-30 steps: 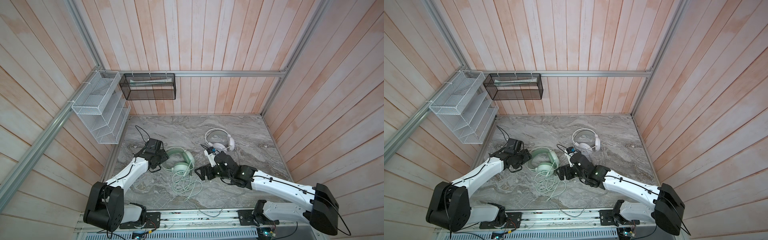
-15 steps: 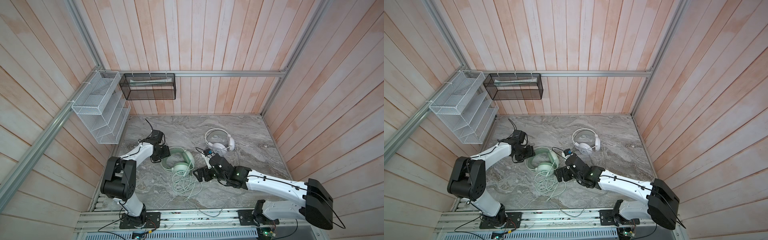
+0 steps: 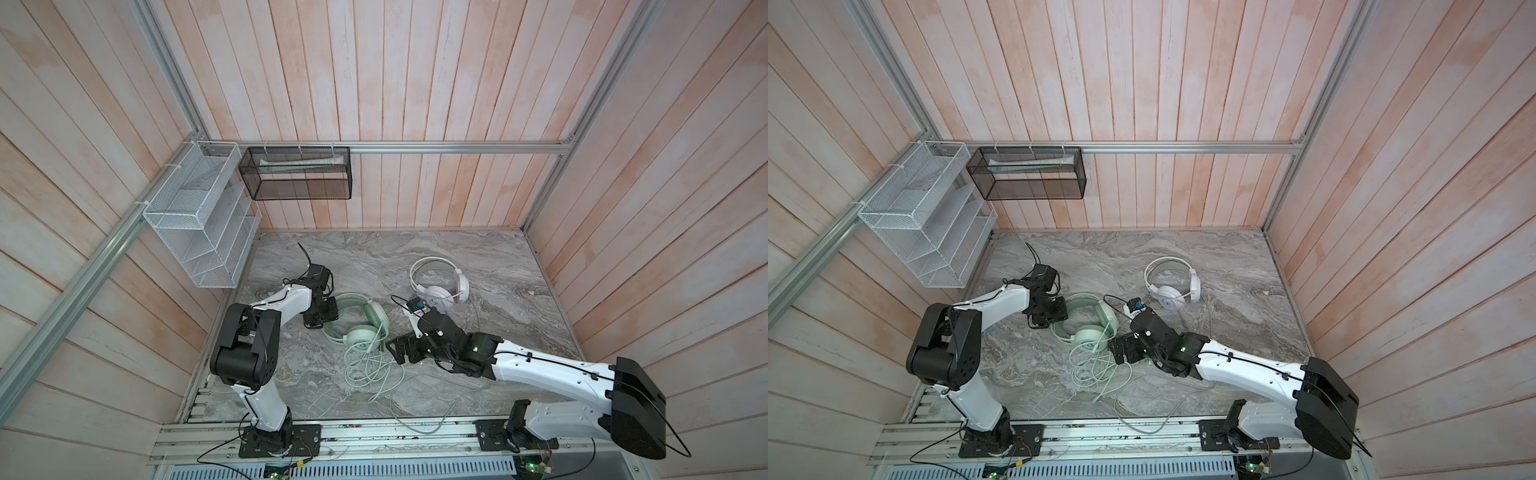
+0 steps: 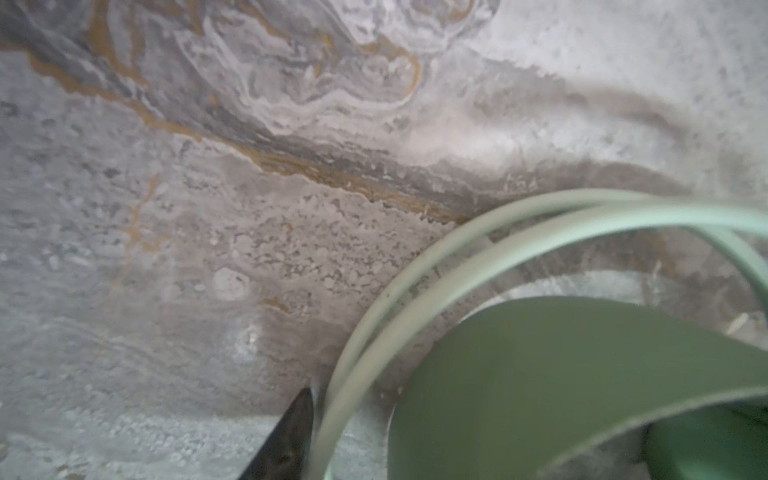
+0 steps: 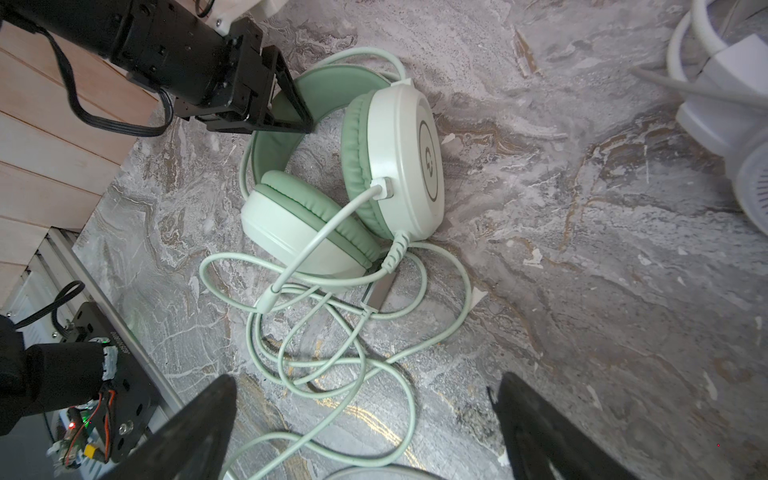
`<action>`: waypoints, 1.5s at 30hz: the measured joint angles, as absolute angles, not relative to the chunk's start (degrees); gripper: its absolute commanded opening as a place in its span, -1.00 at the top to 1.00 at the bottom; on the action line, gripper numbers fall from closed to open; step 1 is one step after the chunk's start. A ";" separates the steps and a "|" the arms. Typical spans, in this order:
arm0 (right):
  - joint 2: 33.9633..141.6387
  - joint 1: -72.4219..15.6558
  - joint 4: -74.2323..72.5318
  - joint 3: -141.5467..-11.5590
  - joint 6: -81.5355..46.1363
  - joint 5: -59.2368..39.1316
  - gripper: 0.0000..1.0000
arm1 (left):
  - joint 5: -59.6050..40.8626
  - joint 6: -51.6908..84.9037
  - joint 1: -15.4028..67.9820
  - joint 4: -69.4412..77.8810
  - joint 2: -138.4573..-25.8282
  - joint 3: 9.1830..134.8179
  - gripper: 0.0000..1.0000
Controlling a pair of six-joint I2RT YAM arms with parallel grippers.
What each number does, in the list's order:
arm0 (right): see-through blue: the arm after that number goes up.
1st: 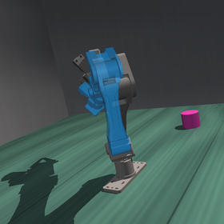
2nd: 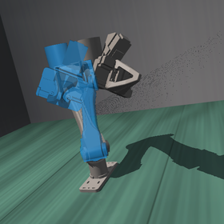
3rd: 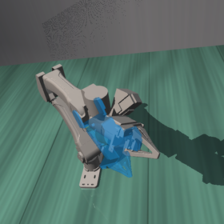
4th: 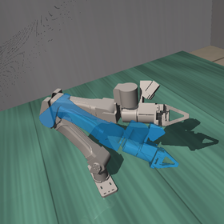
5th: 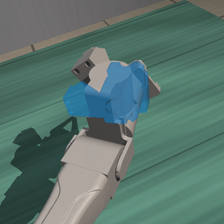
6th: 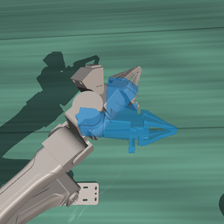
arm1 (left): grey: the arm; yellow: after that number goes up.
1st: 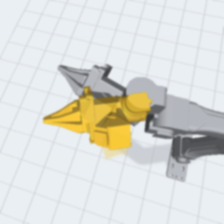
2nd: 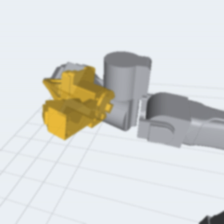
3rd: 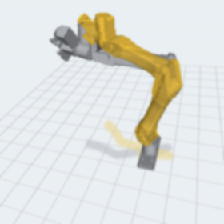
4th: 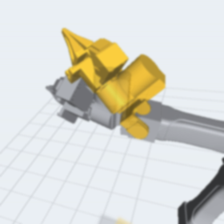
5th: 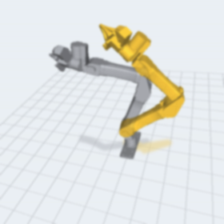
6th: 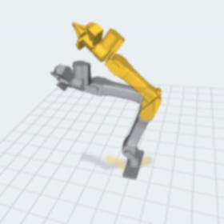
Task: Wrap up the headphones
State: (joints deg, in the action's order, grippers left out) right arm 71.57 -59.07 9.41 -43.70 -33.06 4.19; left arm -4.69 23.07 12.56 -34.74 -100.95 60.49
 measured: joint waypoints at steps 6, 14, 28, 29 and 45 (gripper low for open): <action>71.57 -59.29 9.41 -43.70 -33.06 4.36 -0.97 | -4.10 22.26 12.62 -34.30 -101.47 60.86 0.55; 70.39 -59.64 9.47 -43.70 -32.82 4.51 -0.97 | -1.19 22.70 12.78 -35.57 -99.18 60.84 1.00; 50.83 -59.83 -0.64 -38.48 -24.71 0.03 -0.97 | 2.83 29.67 12.64 -49.04 -75.13 75.44 1.00; 50.04 -59.86 -1.63 -37.65 -24.21 -0.40 -0.97 | 2.85 30.17 12.64 -49.93 -74.54 77.52 1.00; 48.49 -59.86 -19.79 -29.82 -12.34 -6.07 -0.97 | -3.01 38.22 12.49 -58.78 -68.29 92.71 1.00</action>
State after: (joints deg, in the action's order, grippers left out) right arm 48.49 -59.86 -19.79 -29.82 -12.34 -6.07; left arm -3.01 38.22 12.49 -58.78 -68.29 92.71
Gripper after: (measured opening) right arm 0.992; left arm 0.087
